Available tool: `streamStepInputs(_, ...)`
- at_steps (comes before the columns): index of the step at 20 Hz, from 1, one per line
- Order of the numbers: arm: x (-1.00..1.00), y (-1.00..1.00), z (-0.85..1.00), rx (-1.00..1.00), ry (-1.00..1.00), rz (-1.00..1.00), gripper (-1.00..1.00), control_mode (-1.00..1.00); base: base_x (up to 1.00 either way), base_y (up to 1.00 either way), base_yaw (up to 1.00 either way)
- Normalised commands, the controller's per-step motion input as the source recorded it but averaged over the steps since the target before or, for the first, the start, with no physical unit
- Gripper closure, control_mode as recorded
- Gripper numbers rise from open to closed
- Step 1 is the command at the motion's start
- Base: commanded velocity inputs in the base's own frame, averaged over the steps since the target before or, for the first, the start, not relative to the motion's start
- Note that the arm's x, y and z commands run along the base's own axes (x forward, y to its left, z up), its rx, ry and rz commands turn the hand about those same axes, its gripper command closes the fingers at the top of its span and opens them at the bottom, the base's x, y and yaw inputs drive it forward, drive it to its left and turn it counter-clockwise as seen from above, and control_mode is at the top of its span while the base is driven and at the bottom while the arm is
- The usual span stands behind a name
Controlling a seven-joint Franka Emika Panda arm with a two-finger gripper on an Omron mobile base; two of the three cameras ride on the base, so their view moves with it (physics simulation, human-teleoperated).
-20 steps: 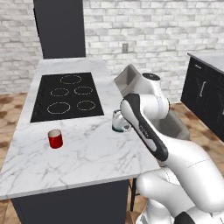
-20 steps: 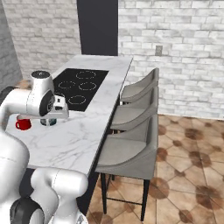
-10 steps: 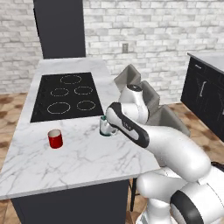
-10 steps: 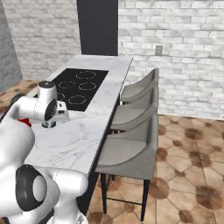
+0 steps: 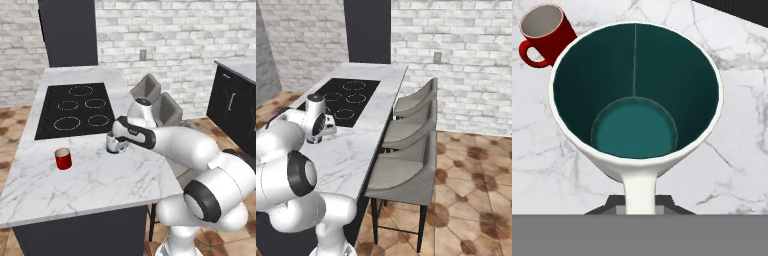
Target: Clear the mugs and bowl far away from the sink.
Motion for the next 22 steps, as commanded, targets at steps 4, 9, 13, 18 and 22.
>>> streamStepInputs(4,0.32,0.19,-0.13,-0.03,0.02,0.01,1.0,-1.0,0.0,0.0,0.0)
streamStepInputs(9,0.31,0.22,-0.21,-0.07,0.0,0.0,1.0,-1.0,0.0,0.0,0.0)
streamStepInputs(13,0.31,0.16,-0.29,-0.01,0.0,0.0,1.0,-1.0,0.0,0.0,0.0)
streamStepInputs(18,0.27,0.06,-0.34,0.0,0.0,0.02,1.0,-1.0,0.0,0.0,0.0)
streamStepInputs(22,0.23,0.02,-0.37,0.0,0.0,0.03,1.0,-1.0,0.0,0.0,0.0)
